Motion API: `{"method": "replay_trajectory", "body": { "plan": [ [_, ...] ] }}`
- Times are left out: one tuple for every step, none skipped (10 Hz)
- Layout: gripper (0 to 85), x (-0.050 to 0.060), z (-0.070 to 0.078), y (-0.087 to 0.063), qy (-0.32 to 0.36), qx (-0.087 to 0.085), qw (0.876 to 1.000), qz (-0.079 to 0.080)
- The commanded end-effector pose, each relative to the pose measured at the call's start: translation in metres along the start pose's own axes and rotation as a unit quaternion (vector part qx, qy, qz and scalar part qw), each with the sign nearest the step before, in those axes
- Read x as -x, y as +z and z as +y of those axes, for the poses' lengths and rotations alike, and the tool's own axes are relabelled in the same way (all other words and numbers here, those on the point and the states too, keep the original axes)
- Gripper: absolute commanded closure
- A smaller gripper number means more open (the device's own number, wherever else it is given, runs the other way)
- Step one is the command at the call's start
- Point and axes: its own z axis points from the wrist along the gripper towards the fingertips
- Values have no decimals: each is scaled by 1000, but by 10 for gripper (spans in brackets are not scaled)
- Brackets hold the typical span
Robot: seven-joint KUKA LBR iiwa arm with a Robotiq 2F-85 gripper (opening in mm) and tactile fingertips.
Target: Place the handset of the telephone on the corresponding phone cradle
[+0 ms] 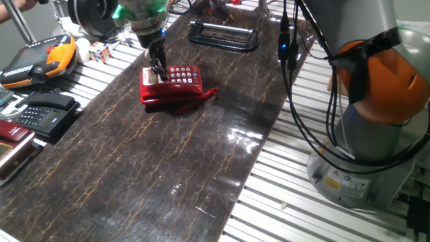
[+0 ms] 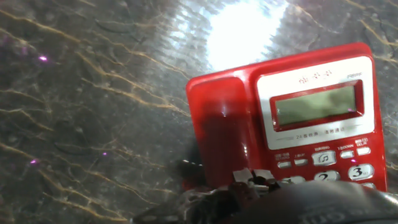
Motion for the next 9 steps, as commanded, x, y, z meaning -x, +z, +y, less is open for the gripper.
{"method": "replay_trajectory", "body": {
  "plan": [
    [790, 0, 4, -8, 0, -1, 1000, 0],
    [830, -1, 11, -21, 3, -5, 1000, 5],
    [830, -5, 18, -34, 10, -10, 1000, 9],
    [830, -13, 24, -46, 13, -17, 1000, 4],
    [830, -21, 29, -55, 11, -28, 1000, -7],
    [830, -28, 34, -63, 11, -33, 999, -9],
    [830, -32, 40, -69, 12, -34, 999, -7],
    [830, -33, 43, -72, 12, -34, 999, -9],
    [830, -33, 45, -73, 9, -34, 999, -13]
  ]
}}
